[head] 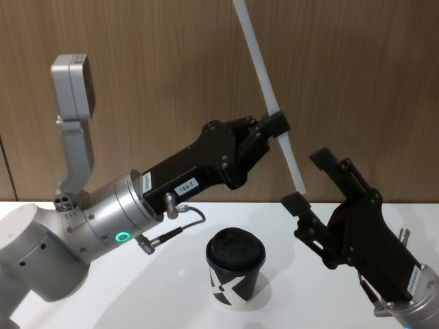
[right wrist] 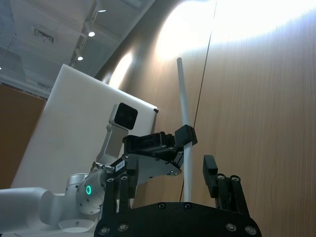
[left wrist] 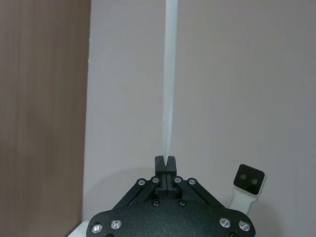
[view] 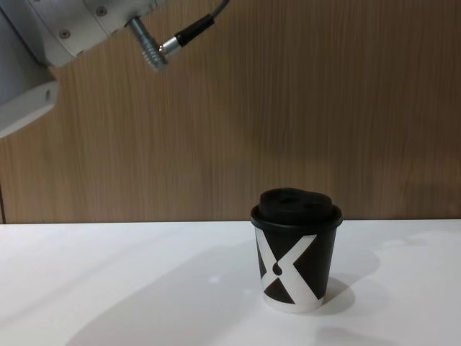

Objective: Pick up the straw with one hand, pass it to the other hand, and insert it into the cup.

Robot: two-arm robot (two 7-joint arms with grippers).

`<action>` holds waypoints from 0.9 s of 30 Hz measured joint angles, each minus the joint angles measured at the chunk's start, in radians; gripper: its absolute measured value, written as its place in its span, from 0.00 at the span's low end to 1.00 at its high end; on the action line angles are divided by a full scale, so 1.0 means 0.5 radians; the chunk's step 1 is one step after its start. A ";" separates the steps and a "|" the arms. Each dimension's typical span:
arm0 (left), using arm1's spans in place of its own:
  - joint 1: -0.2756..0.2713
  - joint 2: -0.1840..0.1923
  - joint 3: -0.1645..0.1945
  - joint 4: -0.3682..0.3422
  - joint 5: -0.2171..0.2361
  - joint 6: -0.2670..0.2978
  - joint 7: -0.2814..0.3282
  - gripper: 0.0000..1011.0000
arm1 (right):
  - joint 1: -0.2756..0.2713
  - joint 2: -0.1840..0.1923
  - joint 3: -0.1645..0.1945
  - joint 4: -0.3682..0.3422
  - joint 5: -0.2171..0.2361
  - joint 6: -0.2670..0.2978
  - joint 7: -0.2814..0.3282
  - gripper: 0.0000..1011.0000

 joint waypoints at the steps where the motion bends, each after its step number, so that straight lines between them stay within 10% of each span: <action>1: 0.002 0.008 0.003 -0.006 0.013 -0.001 0.015 0.00 | 0.000 0.000 0.000 0.000 0.000 0.000 0.000 0.79; 8: 0.029 0.052 0.011 -0.044 0.096 -0.018 0.121 0.00 | 0.000 0.000 0.000 0.000 0.000 0.000 -0.001 0.99; 27: 0.197 0.209 -0.004 -0.194 0.417 -0.064 0.558 0.00 | 0.000 0.000 0.000 0.000 0.000 0.000 0.000 0.99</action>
